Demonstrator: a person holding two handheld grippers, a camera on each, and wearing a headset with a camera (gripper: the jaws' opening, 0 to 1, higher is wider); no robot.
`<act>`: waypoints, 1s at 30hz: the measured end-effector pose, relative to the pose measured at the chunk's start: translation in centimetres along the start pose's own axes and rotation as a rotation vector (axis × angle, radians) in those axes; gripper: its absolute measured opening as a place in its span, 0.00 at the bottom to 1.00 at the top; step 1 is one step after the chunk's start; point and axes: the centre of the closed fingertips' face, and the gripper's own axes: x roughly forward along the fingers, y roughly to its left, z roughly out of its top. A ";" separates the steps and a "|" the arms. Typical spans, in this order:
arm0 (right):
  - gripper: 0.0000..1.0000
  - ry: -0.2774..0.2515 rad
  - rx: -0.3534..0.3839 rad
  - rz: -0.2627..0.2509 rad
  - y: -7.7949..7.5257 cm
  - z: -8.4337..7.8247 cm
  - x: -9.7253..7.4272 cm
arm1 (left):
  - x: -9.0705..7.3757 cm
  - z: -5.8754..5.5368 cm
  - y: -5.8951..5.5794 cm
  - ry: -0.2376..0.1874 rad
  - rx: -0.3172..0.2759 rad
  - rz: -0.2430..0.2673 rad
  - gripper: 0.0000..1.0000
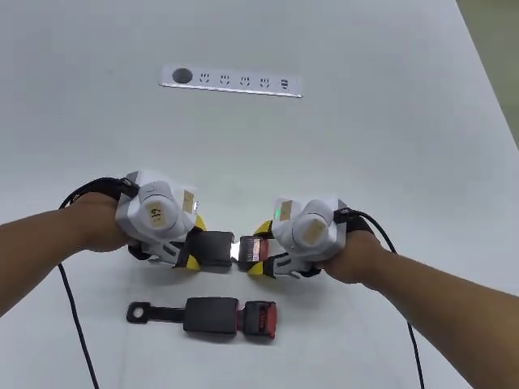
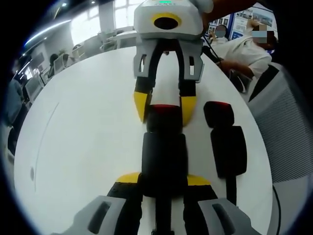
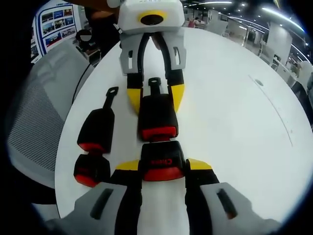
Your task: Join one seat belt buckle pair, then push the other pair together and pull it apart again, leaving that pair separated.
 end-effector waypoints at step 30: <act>0.32 0.028 -0.021 -0.002 0.1 0.0 0.0 | 0.1 0.2 0.1 0.003 0.011 -0.010 0.32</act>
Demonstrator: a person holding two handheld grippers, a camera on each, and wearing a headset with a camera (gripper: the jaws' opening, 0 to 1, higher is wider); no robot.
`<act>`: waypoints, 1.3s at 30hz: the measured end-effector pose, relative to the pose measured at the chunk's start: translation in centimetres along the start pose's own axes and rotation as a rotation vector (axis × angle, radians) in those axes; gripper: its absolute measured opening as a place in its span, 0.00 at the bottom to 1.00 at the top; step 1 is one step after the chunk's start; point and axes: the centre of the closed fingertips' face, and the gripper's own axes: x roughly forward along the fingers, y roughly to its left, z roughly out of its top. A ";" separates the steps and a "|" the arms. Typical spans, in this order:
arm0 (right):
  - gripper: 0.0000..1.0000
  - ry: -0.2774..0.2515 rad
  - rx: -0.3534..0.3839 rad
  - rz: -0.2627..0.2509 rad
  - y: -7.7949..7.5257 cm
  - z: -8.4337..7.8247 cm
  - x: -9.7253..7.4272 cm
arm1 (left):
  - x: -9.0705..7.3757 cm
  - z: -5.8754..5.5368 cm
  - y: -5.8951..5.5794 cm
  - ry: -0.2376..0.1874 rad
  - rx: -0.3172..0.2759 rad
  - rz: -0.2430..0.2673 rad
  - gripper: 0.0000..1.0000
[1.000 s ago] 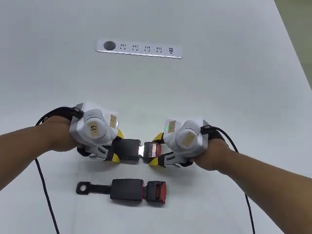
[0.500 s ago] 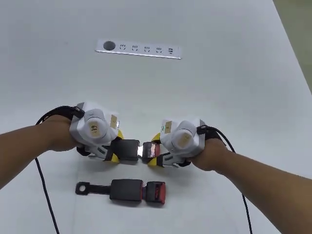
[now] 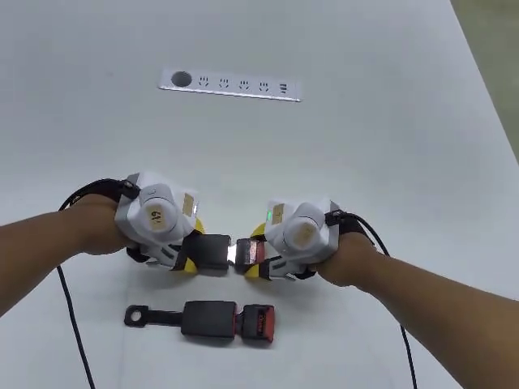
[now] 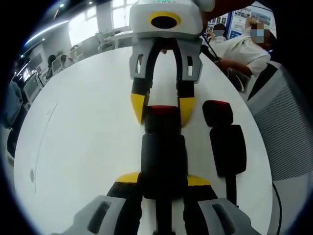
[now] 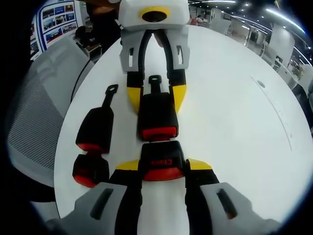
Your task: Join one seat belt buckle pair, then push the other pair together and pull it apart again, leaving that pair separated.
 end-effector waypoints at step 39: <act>0.32 -0.054 -0.005 0.015 -0.2 -0.4 -0.4 | -1.0 -0.6 -0.4 -0.100 -0.015 0.000 0.33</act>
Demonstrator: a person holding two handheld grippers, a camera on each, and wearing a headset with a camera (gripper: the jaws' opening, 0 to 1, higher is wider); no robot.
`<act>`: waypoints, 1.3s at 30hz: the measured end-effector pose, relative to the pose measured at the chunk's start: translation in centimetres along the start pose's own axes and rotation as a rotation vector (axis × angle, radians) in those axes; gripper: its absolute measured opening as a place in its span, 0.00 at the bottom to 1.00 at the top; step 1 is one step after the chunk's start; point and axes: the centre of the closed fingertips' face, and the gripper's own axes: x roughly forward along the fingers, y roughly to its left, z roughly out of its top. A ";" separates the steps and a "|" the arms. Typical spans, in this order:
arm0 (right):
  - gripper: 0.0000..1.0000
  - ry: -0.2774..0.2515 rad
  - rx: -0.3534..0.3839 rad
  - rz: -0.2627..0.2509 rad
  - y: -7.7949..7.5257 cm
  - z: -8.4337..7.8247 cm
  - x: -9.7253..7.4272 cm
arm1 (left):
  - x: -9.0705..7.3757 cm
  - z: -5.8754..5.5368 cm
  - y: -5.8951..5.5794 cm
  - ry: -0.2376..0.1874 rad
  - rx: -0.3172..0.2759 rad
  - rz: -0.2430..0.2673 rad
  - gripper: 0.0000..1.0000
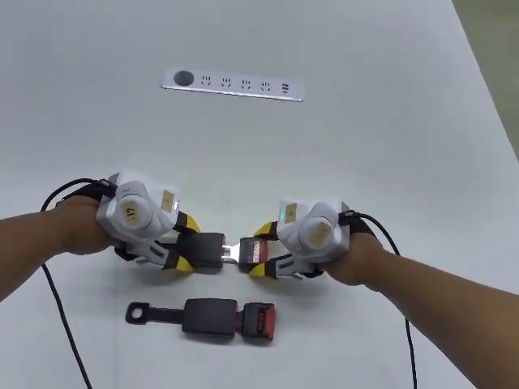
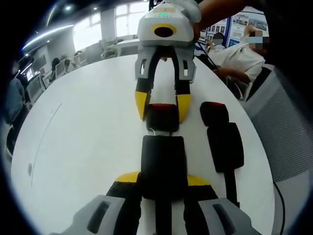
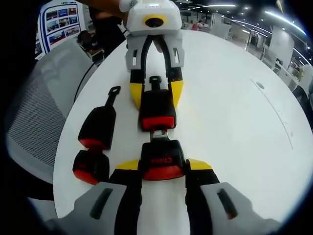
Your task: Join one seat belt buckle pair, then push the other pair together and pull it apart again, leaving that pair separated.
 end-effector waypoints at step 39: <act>0.33 0.018 0.039 -0.033 -0.5 -6.6 -4.9 | 0.4 0.1 0.2 -0.015 -0.014 -0.007 0.33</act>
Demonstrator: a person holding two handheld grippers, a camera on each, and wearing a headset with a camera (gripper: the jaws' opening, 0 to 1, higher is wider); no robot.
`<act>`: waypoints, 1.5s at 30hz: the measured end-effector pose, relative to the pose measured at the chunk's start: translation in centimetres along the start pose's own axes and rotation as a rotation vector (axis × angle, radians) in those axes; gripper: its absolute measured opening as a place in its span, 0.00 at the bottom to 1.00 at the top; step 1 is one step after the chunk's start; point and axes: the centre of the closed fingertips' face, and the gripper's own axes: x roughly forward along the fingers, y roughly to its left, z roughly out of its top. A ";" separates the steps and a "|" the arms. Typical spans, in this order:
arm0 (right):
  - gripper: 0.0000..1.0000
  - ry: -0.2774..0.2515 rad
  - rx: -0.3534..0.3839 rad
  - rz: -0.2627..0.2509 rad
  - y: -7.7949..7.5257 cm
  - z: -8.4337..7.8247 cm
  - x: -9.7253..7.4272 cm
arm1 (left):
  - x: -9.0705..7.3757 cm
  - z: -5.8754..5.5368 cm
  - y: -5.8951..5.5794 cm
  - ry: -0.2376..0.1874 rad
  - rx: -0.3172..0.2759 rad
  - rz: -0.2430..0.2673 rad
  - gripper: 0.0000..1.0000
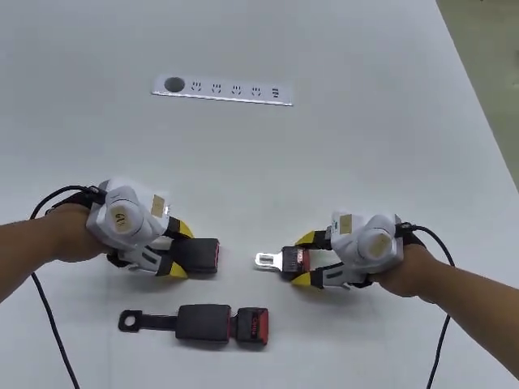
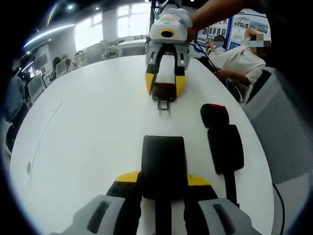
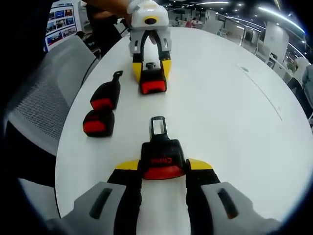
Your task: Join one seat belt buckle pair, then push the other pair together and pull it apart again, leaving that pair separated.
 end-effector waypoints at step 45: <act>0.45 0.013 0.153 -0.071 -0.1 -2.8 -3.2 | 0.4 0.9 -0.1 0.002 -0.105 0.005 0.44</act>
